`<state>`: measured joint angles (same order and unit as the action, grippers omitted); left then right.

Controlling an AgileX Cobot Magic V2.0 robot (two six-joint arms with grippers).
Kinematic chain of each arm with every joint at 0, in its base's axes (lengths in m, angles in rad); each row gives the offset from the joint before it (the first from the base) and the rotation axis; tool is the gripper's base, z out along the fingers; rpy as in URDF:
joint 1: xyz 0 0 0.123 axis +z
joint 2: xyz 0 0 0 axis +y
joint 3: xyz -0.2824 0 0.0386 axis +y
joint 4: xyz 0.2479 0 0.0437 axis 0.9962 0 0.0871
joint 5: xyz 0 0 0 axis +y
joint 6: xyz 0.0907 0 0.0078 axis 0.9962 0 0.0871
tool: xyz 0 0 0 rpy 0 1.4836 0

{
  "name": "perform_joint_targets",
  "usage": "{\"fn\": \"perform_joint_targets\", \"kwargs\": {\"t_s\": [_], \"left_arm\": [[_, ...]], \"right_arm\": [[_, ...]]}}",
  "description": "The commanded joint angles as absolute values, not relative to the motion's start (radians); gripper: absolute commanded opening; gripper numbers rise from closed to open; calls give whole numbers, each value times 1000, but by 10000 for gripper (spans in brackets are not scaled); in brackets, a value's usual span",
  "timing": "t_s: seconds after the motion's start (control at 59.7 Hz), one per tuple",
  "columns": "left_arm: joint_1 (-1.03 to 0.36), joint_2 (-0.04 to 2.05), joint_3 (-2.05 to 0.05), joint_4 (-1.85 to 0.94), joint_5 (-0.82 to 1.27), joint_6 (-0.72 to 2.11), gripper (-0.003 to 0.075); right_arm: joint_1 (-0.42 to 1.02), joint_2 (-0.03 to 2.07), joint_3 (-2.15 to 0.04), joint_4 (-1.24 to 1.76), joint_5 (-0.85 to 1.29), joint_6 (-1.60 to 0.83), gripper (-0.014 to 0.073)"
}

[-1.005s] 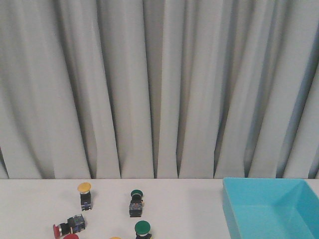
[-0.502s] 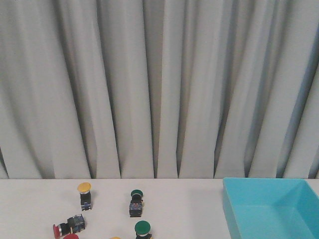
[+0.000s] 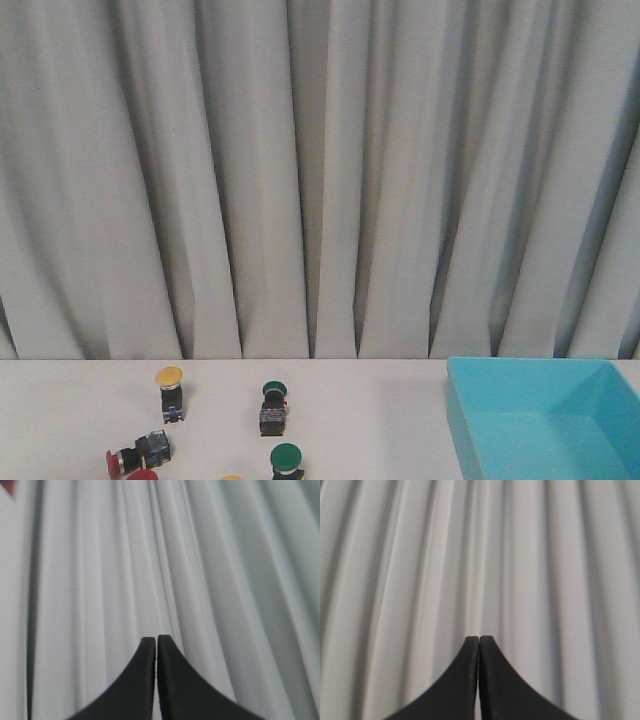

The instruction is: Pick red and yellow buttons and place in box

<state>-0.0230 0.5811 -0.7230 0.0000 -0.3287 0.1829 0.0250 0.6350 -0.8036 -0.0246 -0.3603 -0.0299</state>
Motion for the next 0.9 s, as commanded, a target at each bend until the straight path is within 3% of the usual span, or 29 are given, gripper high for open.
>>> {"fn": "perform_joint_targets", "kwargs": {"t_s": [0.0,0.1,0.335,0.452,0.536,0.703,0.804,0.887], "left_arm": [[-56,752,-932,-10,-38,205,-6],[-75,878,-1039,-11,117,189,-6],[-76,1023,-1066,-11,253,77,-4],[-76,1031,-1066,-11,256,48,1],[-74,1031,-1066,-10,223,49,13],[-73,1046,-1068,-7,198,127,108],[-73,1078,-1077,-12,192,133,241],[-76,1121,-1111,-13,252,117,395]], "right_arm": [[22,783,-987,-66,-55,158,-8],[22,869,-1070,-72,137,197,-8],[22,956,-1072,-100,226,197,0],[22,959,-1072,-106,237,195,67],[22,959,-1072,-120,247,177,176],[22,963,-1072,-134,280,154,526],[22,975,-1072,-131,284,145,699],[22,977,-1072,-127,287,145,729]]}}
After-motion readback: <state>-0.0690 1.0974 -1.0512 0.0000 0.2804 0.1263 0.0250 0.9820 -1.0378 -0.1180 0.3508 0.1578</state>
